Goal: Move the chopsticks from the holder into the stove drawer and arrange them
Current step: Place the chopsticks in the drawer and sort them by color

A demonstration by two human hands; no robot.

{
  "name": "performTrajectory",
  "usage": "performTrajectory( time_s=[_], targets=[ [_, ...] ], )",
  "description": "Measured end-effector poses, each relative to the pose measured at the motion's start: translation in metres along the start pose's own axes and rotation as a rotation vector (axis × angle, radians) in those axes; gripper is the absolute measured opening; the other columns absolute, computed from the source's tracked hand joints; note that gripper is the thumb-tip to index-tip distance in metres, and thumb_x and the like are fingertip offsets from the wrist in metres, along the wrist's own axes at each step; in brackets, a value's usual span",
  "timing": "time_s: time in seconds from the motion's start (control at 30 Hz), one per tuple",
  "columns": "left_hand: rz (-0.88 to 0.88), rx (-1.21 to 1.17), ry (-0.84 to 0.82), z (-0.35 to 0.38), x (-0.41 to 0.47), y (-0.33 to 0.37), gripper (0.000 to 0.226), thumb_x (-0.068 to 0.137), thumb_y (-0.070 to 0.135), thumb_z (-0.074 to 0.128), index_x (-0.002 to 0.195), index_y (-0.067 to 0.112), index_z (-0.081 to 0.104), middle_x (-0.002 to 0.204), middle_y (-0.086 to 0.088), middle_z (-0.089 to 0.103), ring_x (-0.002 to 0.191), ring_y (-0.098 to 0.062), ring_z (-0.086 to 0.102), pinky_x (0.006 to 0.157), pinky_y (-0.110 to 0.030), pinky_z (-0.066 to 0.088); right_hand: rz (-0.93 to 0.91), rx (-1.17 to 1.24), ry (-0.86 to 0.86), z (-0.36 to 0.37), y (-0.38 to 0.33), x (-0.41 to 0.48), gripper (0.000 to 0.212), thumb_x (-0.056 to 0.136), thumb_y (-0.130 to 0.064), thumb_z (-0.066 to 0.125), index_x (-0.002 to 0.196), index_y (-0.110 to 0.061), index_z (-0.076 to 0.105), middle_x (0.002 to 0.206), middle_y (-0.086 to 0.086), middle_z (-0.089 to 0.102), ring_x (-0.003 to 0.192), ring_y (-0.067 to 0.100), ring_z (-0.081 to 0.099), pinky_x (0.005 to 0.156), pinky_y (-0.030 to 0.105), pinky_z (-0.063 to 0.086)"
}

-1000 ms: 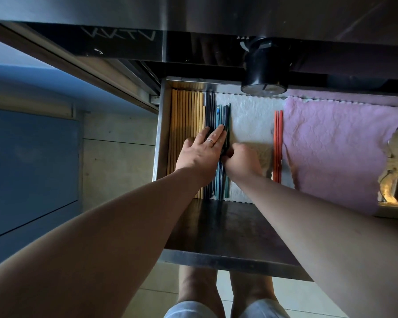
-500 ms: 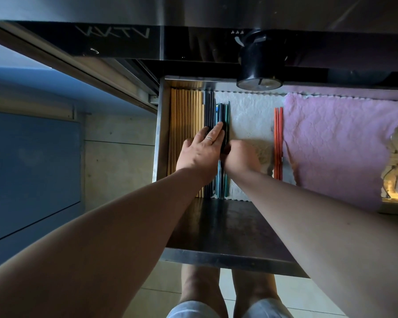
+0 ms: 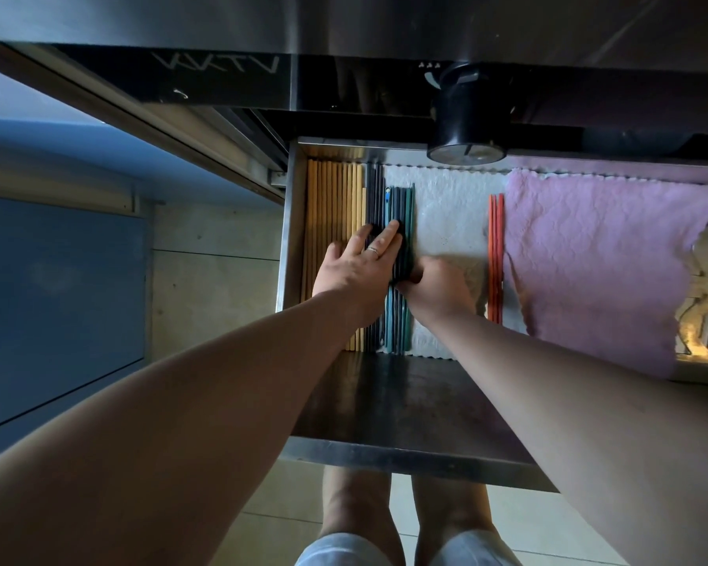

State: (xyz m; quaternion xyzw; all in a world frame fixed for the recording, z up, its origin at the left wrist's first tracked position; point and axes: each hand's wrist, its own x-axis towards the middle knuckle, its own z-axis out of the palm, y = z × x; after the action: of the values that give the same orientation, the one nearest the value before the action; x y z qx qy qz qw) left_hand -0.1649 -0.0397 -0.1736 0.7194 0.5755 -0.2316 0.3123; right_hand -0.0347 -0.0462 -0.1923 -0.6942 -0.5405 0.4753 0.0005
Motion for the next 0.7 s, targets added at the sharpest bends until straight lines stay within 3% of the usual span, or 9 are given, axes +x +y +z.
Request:
performTrajectory(
  time_s=[0.1, 0.2, 0.5, 0.6, 0.7],
  targets=[
    [0.021, 0.022, -0.017, 0.007, -0.006, 0.000, 0.085, 0.093, 0.007, 0.045, 0.156, 0.025, -0.010, 0.159, 0.013, -0.026, 0.149, -0.018, -0.018, 0.120, -0.051, 0.008, -0.034, -0.018, 0.054, -0.001, 0.006, -0.001, 0.010, 0.088, -0.019, 0.062, 0.085, -0.010, 0.058, 0.067, -0.001, 0.058, 0.059, 0.015, 0.055, 0.048, 0.028, 0.038],
    [0.016, 0.018, -0.034, 0.011, -0.006, 0.004, 0.084, 0.094, 0.008, 0.043, 0.155, 0.024, -0.011, 0.159, 0.012, -0.027, 0.148, -0.017, -0.021, 0.121, -0.049, 0.002, -0.052, -0.021, 0.120, -0.002, 0.014, 0.002, 0.003, 0.085, -0.010, 0.057, 0.088, -0.009, 0.058, 0.077, 0.007, 0.064, 0.070, 0.025, 0.059, 0.060, 0.036, 0.048],
    [0.018, -0.018, -0.061, 0.012, -0.002, 0.014, 0.086, 0.092, 0.002, 0.043, 0.155, 0.017, -0.014, 0.157, 0.005, -0.033, 0.148, -0.015, -0.021, 0.122, -0.041, -0.003, -0.118, 0.026, 0.089, -0.007, 0.022, -0.001, 0.029, 0.083, 0.000, 0.052, 0.108, -0.002, 0.065, 0.099, 0.016, 0.068, 0.095, 0.030, 0.061, 0.083, 0.035, 0.050],
    [-0.002, -0.050, -0.025, 0.008, -0.005, 0.020, 0.084, 0.091, 0.003, 0.043, 0.156, 0.017, -0.007, 0.161, 0.003, -0.025, 0.149, -0.017, -0.017, 0.122, -0.044, -0.002, -0.095, 0.035, 0.076, -0.018, 0.027, -0.007, 0.035, 0.087, -0.002, 0.053, 0.120, -0.003, 0.062, 0.113, 0.014, 0.066, 0.107, 0.027, 0.060, 0.085, 0.023, 0.042],
    [0.018, -0.104, 0.065, 0.009, -0.011, 0.034, 0.073, 0.091, 0.005, 0.044, 0.156, 0.021, 0.014, 0.165, -0.001, -0.003, 0.151, -0.022, -0.003, 0.122, -0.043, 0.008, -0.060, 0.037, 0.134, -0.036, 0.040, -0.013, 0.033, 0.086, -0.003, 0.053, 0.117, -0.008, 0.064, 0.113, 0.008, 0.067, 0.108, 0.023, 0.060, 0.088, 0.022, 0.042]
  ],
)
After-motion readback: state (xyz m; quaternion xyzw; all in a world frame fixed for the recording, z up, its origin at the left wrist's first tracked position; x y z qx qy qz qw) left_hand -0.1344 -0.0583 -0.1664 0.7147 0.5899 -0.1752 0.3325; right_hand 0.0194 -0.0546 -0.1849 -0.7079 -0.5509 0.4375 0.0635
